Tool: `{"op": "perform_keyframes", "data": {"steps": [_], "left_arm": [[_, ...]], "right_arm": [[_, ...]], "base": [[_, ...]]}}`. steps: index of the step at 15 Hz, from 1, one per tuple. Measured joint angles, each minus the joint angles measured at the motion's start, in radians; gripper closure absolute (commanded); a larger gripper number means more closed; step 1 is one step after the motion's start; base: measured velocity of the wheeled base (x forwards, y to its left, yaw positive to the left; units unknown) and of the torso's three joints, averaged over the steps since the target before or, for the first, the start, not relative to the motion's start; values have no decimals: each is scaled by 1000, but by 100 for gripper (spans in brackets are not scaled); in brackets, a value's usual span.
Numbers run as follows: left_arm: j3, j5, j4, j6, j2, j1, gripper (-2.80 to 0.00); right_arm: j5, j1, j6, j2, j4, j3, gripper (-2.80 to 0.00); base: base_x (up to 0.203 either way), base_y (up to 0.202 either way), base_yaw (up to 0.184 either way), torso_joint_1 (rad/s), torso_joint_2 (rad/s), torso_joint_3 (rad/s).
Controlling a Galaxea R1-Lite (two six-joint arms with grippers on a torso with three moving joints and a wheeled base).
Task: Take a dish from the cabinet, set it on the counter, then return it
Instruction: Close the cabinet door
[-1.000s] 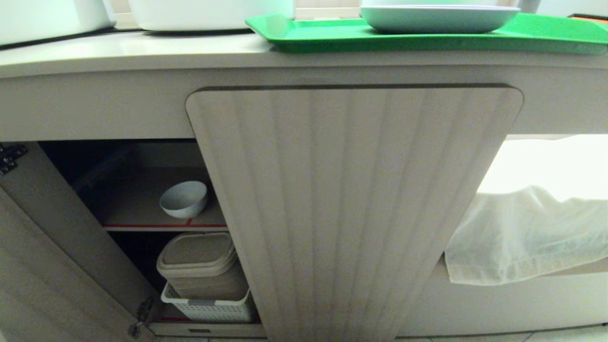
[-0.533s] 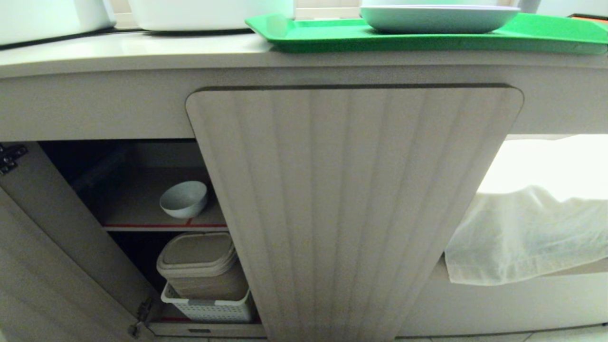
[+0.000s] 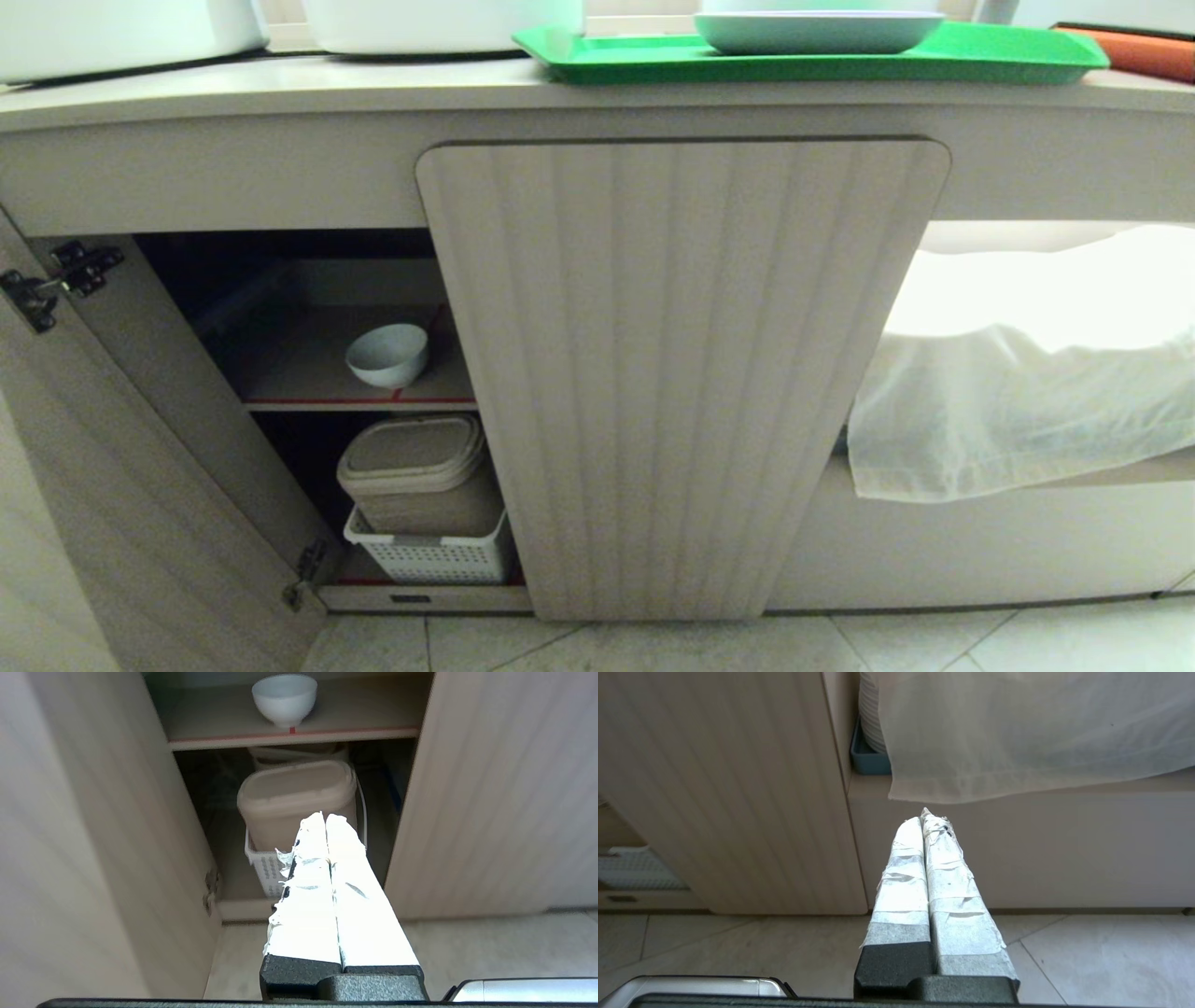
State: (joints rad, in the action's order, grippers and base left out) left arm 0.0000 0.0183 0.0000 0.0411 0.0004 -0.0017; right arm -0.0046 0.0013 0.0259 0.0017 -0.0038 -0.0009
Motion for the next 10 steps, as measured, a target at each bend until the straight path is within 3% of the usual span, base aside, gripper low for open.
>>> {"op": "perform_keyframes", "data": {"steps": [10], "left_arm": [[0, -3, 0, 0, 0, 0, 0]], "right_arm": [[0, 0, 0, 0, -1, 0, 0]], "base": [[-194, 0, 0, 3, 3, 3]]}}
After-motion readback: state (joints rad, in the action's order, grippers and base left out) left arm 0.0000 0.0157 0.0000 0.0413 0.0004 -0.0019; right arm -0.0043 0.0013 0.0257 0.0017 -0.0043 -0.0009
